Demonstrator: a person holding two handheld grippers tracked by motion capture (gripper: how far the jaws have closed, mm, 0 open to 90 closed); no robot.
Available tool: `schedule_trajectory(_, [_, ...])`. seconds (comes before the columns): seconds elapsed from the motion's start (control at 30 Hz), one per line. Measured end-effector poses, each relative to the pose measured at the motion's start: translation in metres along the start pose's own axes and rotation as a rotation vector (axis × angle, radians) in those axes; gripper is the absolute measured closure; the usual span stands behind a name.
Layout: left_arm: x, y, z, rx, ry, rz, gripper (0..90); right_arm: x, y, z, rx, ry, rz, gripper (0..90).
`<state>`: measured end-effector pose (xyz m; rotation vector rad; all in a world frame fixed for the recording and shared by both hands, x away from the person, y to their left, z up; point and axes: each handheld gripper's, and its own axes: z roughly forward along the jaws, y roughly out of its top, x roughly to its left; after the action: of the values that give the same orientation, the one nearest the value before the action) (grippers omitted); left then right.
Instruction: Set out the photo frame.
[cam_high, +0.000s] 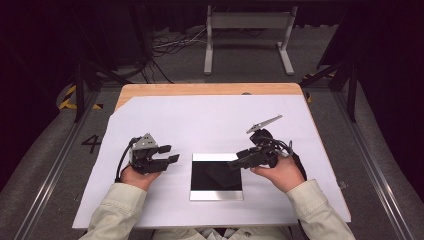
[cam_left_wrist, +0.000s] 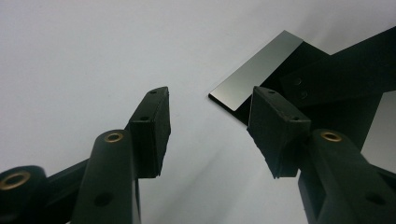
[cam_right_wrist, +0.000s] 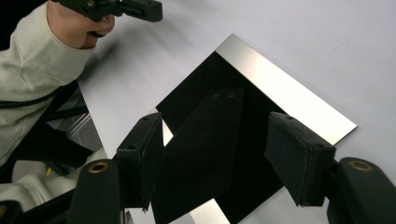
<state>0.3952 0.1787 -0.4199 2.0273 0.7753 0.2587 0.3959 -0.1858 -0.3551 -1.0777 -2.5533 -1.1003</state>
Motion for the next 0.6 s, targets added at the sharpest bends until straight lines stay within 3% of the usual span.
schedule_trajectory(0.3, [0.000,0.000,0.000,0.005,-0.006,-0.001,48.8,-0.013,0.007,0.028,0.107,0.055,0.070,35.7])
schedule_trajectory(0.6, [-0.001,0.000,0.001,0.008,-0.008,0.001,48.6,-0.018,0.007,0.046,0.166,0.091,0.098,35.8])
